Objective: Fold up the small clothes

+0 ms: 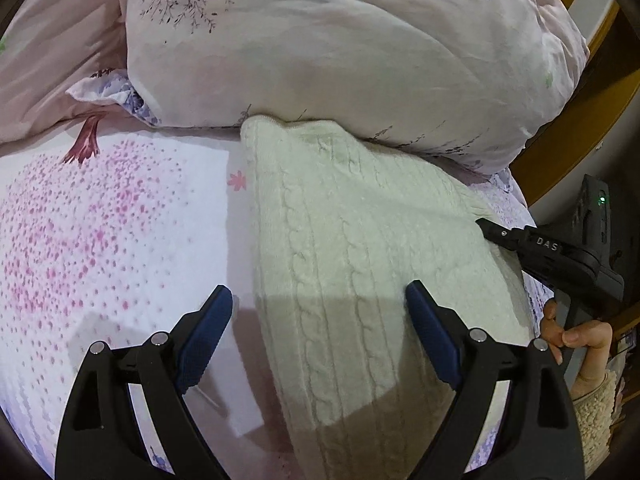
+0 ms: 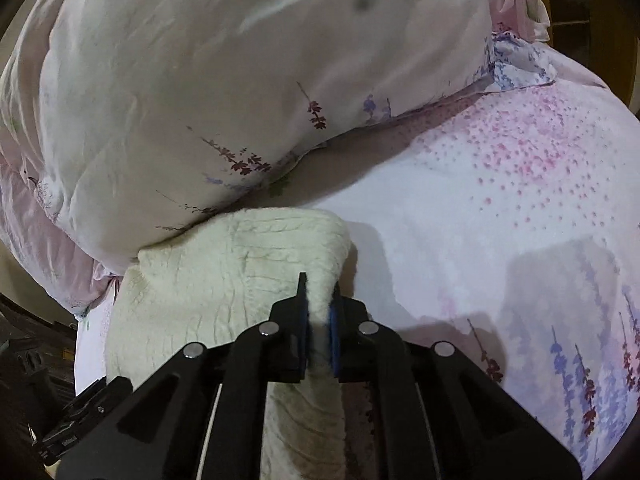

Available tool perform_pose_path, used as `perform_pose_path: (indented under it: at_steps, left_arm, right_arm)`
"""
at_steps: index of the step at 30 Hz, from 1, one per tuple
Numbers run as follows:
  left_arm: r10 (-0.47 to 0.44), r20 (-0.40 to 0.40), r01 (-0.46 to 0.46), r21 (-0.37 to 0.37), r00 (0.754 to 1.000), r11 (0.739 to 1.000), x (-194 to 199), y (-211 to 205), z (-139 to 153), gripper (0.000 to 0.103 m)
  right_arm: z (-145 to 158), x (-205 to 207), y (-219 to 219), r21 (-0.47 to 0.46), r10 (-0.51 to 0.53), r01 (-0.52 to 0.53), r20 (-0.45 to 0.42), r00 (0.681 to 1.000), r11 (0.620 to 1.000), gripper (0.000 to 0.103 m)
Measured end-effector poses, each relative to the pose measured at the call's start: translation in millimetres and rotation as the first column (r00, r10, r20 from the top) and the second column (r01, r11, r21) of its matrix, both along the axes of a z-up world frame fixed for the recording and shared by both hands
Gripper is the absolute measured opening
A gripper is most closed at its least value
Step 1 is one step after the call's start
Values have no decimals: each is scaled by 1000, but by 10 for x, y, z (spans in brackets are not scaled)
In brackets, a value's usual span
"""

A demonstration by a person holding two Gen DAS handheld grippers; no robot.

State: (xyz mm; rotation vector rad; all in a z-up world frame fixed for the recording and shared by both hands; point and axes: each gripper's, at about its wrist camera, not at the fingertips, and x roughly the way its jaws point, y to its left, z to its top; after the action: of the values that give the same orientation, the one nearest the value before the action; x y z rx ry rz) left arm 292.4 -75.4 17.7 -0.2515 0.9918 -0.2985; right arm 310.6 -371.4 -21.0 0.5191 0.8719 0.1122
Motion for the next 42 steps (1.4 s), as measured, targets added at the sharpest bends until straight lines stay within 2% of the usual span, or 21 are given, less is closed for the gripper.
perform_pose_path:
  at_steps: [2,9,13,17,22,25,27,29,30,32,35,40,42]
  left_arm:
    - [0,1,0,-2,1000,1000,-25,27,8,89]
    - [-6,2,6,-11,1000,1000,-169,40,25,89]
    - [-20,7,20,6,1000,1000,-302,40,7,89]
    - [-25,17,24,19,1000,1000,-351,0,-26,89]
    - [-35,11,35,17,999,999,-399,34,-98,90]
    - [-36,14,36,0,999,999,-392,47,-135,90]
    - [-38,3,38,-28,999,999,-391,97,-110,89]
    - [-42,-28,38,-123,999,992,-356,215,-91,89]
    - [-41,-39,35,-156,998,987,-347,270,-92,89]
    - [-27,-76,10,-223,997,975,-280,366,-116,89]
    - [-18,-108,-15,-302,994,953,-179,421,-150,89]
    - [-21,-123,-24,-353,992,935,-88,440,-174,86]
    - [-31,-132,-20,-369,991,929,-52,409,-194,83]
  right_arm:
    - [67,-96,-2,-11,-2,2,11,1000,1000,22]
    - [281,-707,23,-40,47,-42,134,990,998,29]
    - [333,-1035,164,-117,140,-121,174,975,986,33]
    - [253,-1199,307,-180,197,-168,159,968,969,33]
    - [17,-1246,446,-278,229,-199,79,970,940,33]
    - [-19,-1247,401,-247,219,-194,76,973,949,34]
    - [17,-1230,371,-226,215,-196,64,974,954,41]
    - [92,-1197,274,-151,200,-187,75,977,971,71]
    - [127,-1181,217,-107,186,-176,90,978,978,74]
    - [163,-1091,78,8,157,-159,106,982,987,75]
    - [117,-859,-93,152,127,-138,79,989,979,75]
    - [-32,-525,-214,264,115,-112,6,993,958,75]
    - [-74,-451,-219,272,120,-112,-14,993,956,75]
